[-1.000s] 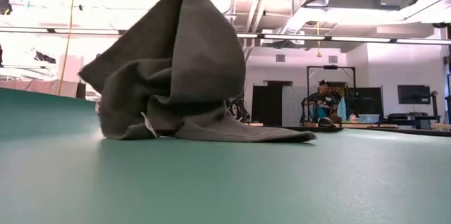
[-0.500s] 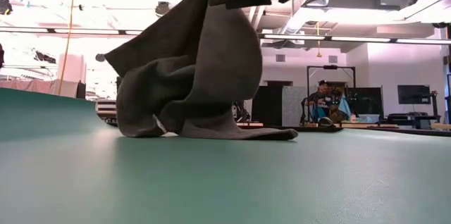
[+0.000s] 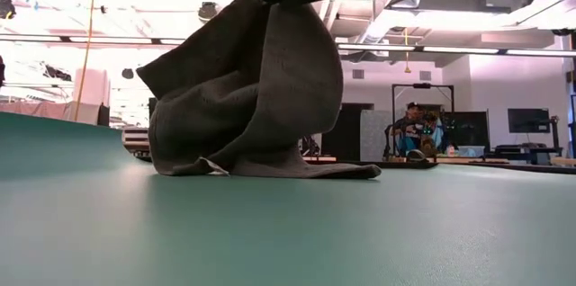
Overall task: Roll towel
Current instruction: Roll the gray towel
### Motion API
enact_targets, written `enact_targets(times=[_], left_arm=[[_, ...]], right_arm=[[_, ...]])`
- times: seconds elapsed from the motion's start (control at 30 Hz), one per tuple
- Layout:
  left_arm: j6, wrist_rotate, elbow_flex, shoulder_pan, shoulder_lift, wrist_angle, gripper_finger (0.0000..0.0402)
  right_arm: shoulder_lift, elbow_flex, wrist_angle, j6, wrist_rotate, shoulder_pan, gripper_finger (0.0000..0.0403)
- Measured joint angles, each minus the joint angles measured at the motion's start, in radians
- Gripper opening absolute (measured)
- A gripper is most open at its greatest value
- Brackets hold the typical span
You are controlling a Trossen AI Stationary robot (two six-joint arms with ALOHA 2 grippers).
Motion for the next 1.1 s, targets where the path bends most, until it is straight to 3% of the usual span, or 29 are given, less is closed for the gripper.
enact_targets(times=[0.27,0.37,0.5,0.67,0.9,1.1], left_arm=[[0.045,-0.001,0.0,-0.046,-0.002,-0.003,0.0],[0.048,-0.003,0.001,-0.067,-0.009,-0.023,0.0],[0.048,-0.022,0.017,-0.091,-0.011,-0.093,0.0],[0.048,-0.093,0.045,-0.122,-0.011,-0.229,0.0],[0.07,-0.16,0.14,-0.149,-0.011,-0.332,0.0],[0.392,-0.31,0.261,-0.143,-0.011,-0.324,0.0]], right_arm=[[0.0,-0.002,-0.196,0.241,0.06,-0.042,0.0217],[0.0,-0.002,-0.222,0.309,0.06,-0.05,0.0159],[-0.016,-0.002,-0.248,0.348,0.037,-0.052,0.0034],[-0.079,-0.002,-0.26,0.36,0.027,-0.043,0.0014],[-0.231,-0.002,-0.252,0.199,0.094,-0.025,0.0003],[-0.36,-0.002,-0.121,-0.199,0.149,-0.05,0.0002]])
